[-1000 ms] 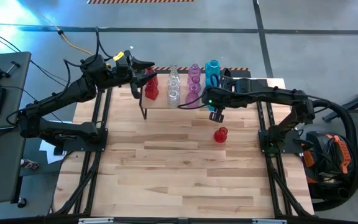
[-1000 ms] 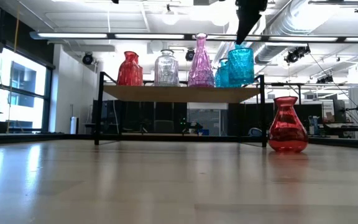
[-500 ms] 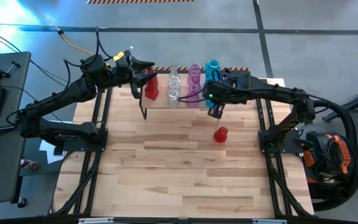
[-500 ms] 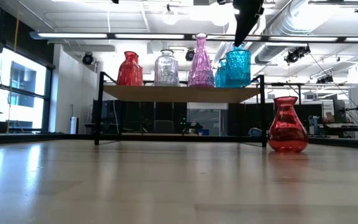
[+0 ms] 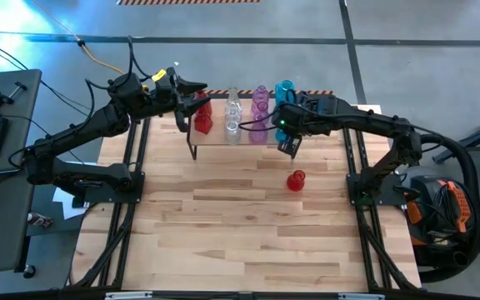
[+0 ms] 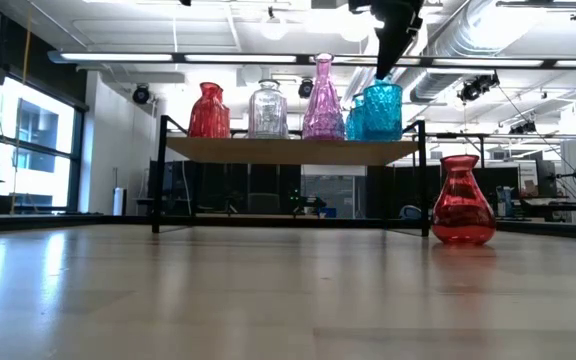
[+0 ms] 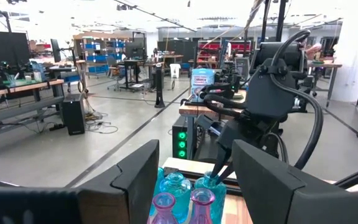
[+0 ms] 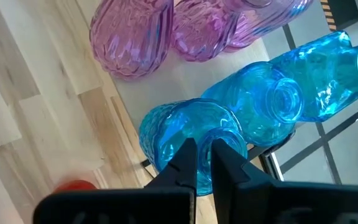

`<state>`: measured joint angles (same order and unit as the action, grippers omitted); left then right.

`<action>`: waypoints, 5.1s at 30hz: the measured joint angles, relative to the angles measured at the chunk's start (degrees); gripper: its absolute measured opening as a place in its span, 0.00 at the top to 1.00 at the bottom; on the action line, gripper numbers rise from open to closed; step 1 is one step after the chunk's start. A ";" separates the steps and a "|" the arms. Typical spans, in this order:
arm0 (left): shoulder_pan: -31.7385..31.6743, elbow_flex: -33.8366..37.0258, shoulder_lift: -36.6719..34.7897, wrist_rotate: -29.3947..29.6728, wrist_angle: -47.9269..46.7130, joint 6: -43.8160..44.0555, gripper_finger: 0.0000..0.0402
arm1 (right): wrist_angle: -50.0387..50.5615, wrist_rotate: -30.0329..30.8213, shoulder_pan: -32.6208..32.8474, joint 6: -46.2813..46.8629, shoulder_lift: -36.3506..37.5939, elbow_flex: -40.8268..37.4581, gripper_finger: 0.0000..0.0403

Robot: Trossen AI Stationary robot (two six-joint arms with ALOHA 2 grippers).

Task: Sort vases onto shelf
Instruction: Put the blue vase on the shelf aligned with the other blue vases, then adjust the violet vase on the shelf

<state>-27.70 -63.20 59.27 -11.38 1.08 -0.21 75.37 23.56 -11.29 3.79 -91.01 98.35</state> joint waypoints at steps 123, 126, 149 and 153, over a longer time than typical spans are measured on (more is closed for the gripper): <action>-0.01 0.00 0.00 0.00 -0.02 0.00 0.52 | -27.18 35.94 20.55 32.55 -13.42 0.85 0.74; 0.00 0.00 0.00 0.00 -0.02 0.00 0.52 | -27.21 35.96 19.58 33.43 -13.44 0.85 0.74; -0.02 0.00 -0.02 0.00 -0.02 0.00 0.52 | -28.01 30.63 14.27 33.92 -13.44 0.85 0.74; 0.00 0.00 0.00 0.00 -0.02 0.00 0.52 | -27.85 30.61 13.90 33.93 -13.44 0.85 0.74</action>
<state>-27.71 -63.20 59.27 -11.38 1.06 -0.21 47.52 54.17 2.61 37.72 -104.44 99.20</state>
